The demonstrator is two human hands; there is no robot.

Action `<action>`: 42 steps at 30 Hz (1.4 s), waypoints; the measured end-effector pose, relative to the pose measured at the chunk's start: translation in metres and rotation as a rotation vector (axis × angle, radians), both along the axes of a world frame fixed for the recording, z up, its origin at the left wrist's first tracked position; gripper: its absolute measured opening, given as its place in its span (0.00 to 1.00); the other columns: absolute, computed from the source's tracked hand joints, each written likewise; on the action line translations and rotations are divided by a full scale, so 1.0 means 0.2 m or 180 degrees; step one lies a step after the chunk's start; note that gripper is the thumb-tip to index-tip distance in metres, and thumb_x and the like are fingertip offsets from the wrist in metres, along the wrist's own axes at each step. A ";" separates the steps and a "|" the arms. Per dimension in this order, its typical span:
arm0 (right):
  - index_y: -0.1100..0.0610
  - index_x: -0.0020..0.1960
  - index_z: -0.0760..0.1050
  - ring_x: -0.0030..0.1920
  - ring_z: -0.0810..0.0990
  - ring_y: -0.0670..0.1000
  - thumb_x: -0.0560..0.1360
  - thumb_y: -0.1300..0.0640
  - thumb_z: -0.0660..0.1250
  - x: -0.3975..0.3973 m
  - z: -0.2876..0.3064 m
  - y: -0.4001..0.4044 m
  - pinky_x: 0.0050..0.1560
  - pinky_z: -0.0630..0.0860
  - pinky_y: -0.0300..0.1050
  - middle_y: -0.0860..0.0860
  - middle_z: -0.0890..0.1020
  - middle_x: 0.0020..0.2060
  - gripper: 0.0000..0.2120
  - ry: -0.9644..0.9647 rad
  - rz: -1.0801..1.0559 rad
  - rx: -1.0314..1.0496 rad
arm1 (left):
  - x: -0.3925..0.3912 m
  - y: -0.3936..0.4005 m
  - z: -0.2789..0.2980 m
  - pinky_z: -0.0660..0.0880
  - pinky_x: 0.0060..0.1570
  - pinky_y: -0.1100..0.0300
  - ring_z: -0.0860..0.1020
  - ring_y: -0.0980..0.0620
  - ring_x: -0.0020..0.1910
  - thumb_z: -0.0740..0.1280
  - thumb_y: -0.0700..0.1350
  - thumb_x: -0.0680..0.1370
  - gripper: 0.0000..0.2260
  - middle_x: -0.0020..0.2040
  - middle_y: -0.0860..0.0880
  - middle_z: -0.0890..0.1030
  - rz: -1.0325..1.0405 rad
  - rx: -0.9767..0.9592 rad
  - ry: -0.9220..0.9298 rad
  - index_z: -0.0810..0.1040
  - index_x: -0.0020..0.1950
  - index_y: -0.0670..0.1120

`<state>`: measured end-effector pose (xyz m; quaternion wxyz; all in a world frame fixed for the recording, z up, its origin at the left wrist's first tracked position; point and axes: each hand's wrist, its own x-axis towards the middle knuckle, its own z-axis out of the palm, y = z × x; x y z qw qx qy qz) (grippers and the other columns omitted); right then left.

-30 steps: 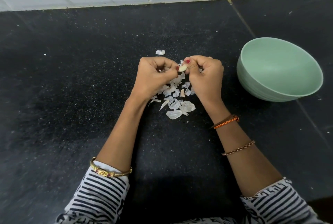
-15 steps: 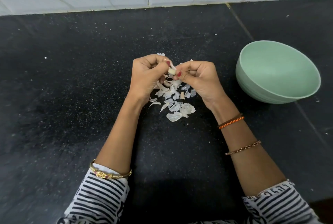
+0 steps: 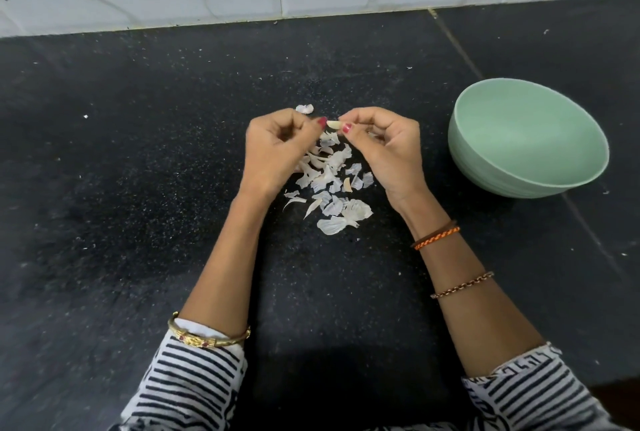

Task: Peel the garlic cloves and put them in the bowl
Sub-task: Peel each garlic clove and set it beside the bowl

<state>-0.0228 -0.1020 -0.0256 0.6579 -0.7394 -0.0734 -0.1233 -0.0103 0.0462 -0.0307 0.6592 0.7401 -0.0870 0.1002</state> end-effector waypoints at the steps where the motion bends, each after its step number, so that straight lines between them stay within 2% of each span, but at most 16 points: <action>1: 0.59 0.44 0.79 0.40 0.78 0.41 0.72 0.68 0.67 0.00 -0.01 0.00 0.44 0.74 0.33 0.48 0.81 0.38 0.06 -0.0087 -0.0062 -0.0074 | 0.00 -0.01 0.00 0.68 0.30 0.69 0.71 0.62 0.27 0.69 0.38 0.74 0.07 0.28 0.56 0.76 -0.0130 -0.0017 -0.0005 0.78 0.36 0.43; 4: 0.58 0.45 0.80 0.37 0.76 0.38 0.72 0.67 0.68 0.01 -0.03 0.00 0.40 0.70 0.30 0.44 0.81 0.38 0.06 -0.0308 -0.0241 -0.0349 | -0.01 -0.01 0.01 0.70 0.30 0.71 0.75 0.62 0.31 0.68 0.34 0.74 0.07 0.33 0.53 0.80 -0.0300 -0.0101 0.0033 0.81 0.43 0.45; 7: 0.53 0.45 0.80 0.40 0.77 0.42 0.71 0.62 0.68 0.03 -0.05 -0.01 0.43 0.69 0.37 0.42 0.81 0.39 0.06 -0.0465 -0.0382 -0.0618 | -0.01 -0.02 0.01 0.68 0.30 0.71 0.75 0.62 0.30 0.68 0.34 0.74 0.06 0.32 0.54 0.81 -0.0322 -0.0028 0.0056 0.82 0.43 0.43; 8: 0.52 0.45 0.80 0.41 0.77 0.44 0.71 0.62 0.69 0.03 -0.05 -0.01 0.43 0.68 0.35 0.41 0.81 0.39 0.06 -0.0504 -0.0428 -0.0708 | -0.01 -0.02 0.01 0.69 0.30 0.71 0.75 0.62 0.29 0.68 0.34 0.74 0.05 0.31 0.54 0.82 -0.0316 -0.0040 0.0071 0.82 0.43 0.42; 10: 0.53 0.45 0.81 0.42 0.75 0.42 0.71 0.63 0.69 0.03 -0.06 -0.01 0.43 0.66 0.29 0.38 0.79 0.39 0.06 -0.0581 -0.0536 -0.0930 | -0.01 -0.02 0.01 0.69 0.31 0.71 0.76 0.62 0.30 0.68 0.34 0.74 0.06 0.31 0.55 0.82 -0.0296 -0.0055 0.0072 0.82 0.43 0.43; 13: 0.57 0.44 0.82 0.44 0.73 0.42 0.71 0.63 0.69 0.02 -0.06 -0.01 0.45 0.67 0.28 0.40 0.78 0.39 0.05 -0.0769 -0.0649 -0.1221 | -0.01 -0.01 0.01 0.72 0.35 0.69 0.79 0.61 0.32 0.69 0.34 0.73 0.08 0.31 0.55 0.82 -0.0338 0.0027 0.0043 0.82 0.42 0.46; 18: 0.58 0.42 0.82 0.44 0.74 0.50 0.70 0.63 0.68 0.03 -0.08 0.00 0.43 0.69 0.35 0.45 0.81 0.36 0.04 -0.1199 -0.0881 -0.1584 | 0.00 -0.01 0.00 0.73 0.33 0.65 0.78 0.54 0.31 0.71 0.37 0.70 0.04 0.32 0.50 0.83 -0.0273 0.0196 0.0048 0.83 0.38 0.45; 21: 0.58 0.41 0.82 0.43 0.73 0.49 0.71 0.63 0.67 0.04 -0.11 0.00 0.40 0.71 0.44 0.49 0.82 0.33 0.05 -0.1570 -0.1089 -0.1913 | 0.00 -0.03 0.00 0.70 0.29 0.69 0.76 0.60 0.27 0.71 0.36 0.68 0.02 0.33 0.45 0.82 -0.0186 0.0211 0.0081 0.83 0.38 0.41; 23: 0.58 0.40 0.81 0.43 0.70 0.48 0.71 0.62 0.66 0.05 -0.11 0.00 0.37 0.73 0.49 0.49 0.81 0.31 0.05 -0.1740 -0.1177 -0.2010 | -0.01 -0.04 0.00 0.69 0.27 0.71 0.74 0.62 0.24 0.71 0.33 0.67 0.03 0.29 0.50 0.81 -0.0103 0.0188 0.0091 0.82 0.37 0.40; 25: 0.59 0.40 0.81 0.43 0.70 0.47 0.70 0.62 0.65 0.04 -0.11 0.01 0.36 0.73 0.49 0.49 0.79 0.31 0.05 -0.1785 -0.1171 -0.1989 | -0.01 -0.05 0.00 0.67 0.26 0.72 0.73 0.63 0.22 0.71 0.31 0.67 0.07 0.24 0.56 0.77 -0.0022 0.0209 0.0083 0.80 0.33 0.42; 27: 0.59 0.40 0.80 0.43 0.72 0.48 0.70 0.64 0.66 0.03 -0.09 0.01 0.39 0.73 0.46 0.46 0.78 0.32 0.04 -0.1669 -0.1098 -0.1845 | -0.02 -0.06 0.01 0.66 0.25 0.72 0.71 0.63 0.21 0.69 0.29 0.68 0.11 0.23 0.57 0.76 -0.0019 0.0143 0.0120 0.78 0.31 0.44; 30: 0.56 0.41 0.80 0.42 0.74 0.43 0.70 0.64 0.68 0.03 -0.05 -0.01 0.44 0.69 0.31 0.38 0.76 0.35 0.05 -0.0944 -0.0601 -0.1139 | -0.02 -0.07 0.04 0.66 0.24 0.71 0.70 0.62 0.21 0.67 0.28 0.69 0.12 0.22 0.55 0.76 -0.0099 -0.0306 0.0303 0.78 0.30 0.43; 33: 0.56 0.40 0.77 0.38 0.78 0.40 0.71 0.68 0.66 0.01 0.00 0.00 0.42 0.73 0.32 0.42 0.80 0.32 0.08 -0.0156 0.0195 0.0371 | -0.01 -0.08 0.05 0.65 0.24 0.68 0.68 0.59 0.22 0.67 0.34 0.66 0.12 0.22 0.53 0.76 -0.0141 -0.0728 0.0458 0.79 0.25 0.48; 35: 0.58 0.41 0.75 0.37 0.79 0.39 0.73 0.71 0.63 -0.01 0.01 0.02 0.42 0.74 0.32 0.43 0.81 0.31 0.10 0.0092 0.0355 0.0881 | -0.01 -0.08 0.05 0.66 0.23 0.68 0.68 0.59 0.22 0.67 0.33 0.68 0.13 0.23 0.53 0.76 -0.0127 -0.0800 0.0499 0.78 0.26 0.47; 37: 0.59 0.42 0.74 0.36 0.79 0.39 0.74 0.72 0.61 -0.02 0.01 0.05 0.42 0.74 0.31 0.44 0.81 0.31 0.10 0.0240 0.0393 0.1084 | -0.01 -0.08 0.04 0.66 0.23 0.68 0.69 0.59 0.23 0.65 0.31 0.71 0.12 0.23 0.53 0.75 -0.0083 -0.0818 0.0513 0.76 0.29 0.42; 42: 0.59 0.44 0.74 0.33 0.76 0.36 0.76 0.69 0.60 -0.02 0.01 0.08 0.36 0.71 0.29 0.40 0.80 0.29 0.08 0.0337 0.0113 0.1031 | -0.03 -0.09 0.04 0.64 0.25 0.67 0.66 0.60 0.25 0.60 0.37 0.68 0.07 0.24 0.56 0.71 -0.0283 -0.0751 0.0385 0.73 0.30 0.41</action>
